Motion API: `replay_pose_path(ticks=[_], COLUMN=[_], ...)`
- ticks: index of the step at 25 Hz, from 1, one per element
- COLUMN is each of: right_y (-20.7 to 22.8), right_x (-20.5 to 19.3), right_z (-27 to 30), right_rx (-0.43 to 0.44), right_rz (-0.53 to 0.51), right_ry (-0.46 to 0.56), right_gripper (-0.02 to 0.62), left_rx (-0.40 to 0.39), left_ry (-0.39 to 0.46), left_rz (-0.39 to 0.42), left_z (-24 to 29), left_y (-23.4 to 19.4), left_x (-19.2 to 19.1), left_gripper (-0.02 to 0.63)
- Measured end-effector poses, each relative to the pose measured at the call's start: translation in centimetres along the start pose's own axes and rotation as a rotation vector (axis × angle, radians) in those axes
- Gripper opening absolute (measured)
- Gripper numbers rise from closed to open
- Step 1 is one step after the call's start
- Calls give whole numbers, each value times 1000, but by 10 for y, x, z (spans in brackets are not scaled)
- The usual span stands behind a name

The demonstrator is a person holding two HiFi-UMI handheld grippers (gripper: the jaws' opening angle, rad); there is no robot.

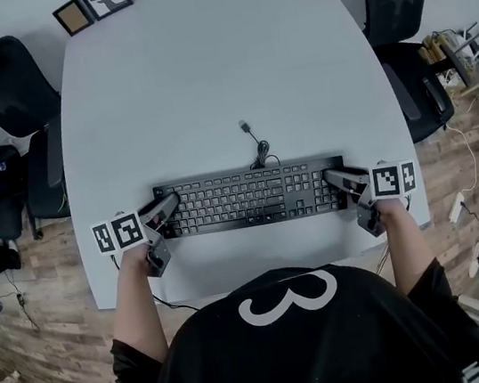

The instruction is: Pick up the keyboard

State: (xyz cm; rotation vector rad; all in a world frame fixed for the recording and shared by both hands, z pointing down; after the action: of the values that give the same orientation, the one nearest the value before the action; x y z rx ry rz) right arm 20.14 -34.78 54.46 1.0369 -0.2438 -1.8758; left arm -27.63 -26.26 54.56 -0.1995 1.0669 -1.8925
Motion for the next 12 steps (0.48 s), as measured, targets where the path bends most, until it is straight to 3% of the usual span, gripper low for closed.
replay_pose_path(ticks=[12], right_y=[-9], right_x=[1], right_z=[-11], right_rx=[-1], right_rz=[-36], right_ry=[105], right_gripper=[173], left_rx=[-23], left_ry=[37], left_rz=[21], left_z=[-8], left_y=[8], left_x=[1], left_gripper=[207])
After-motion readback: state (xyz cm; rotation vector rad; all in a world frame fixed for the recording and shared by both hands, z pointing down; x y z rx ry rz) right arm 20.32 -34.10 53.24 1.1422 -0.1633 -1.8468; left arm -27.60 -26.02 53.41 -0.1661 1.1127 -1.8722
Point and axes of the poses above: the fingertips, and each gripper's own axes: z forward along the fingers, y to its right, x out of its top, the point moved 8 cm from there along -z, backward along the fingers, and after that the axes turned 14 degrees about -z, right-handed, at the moved point
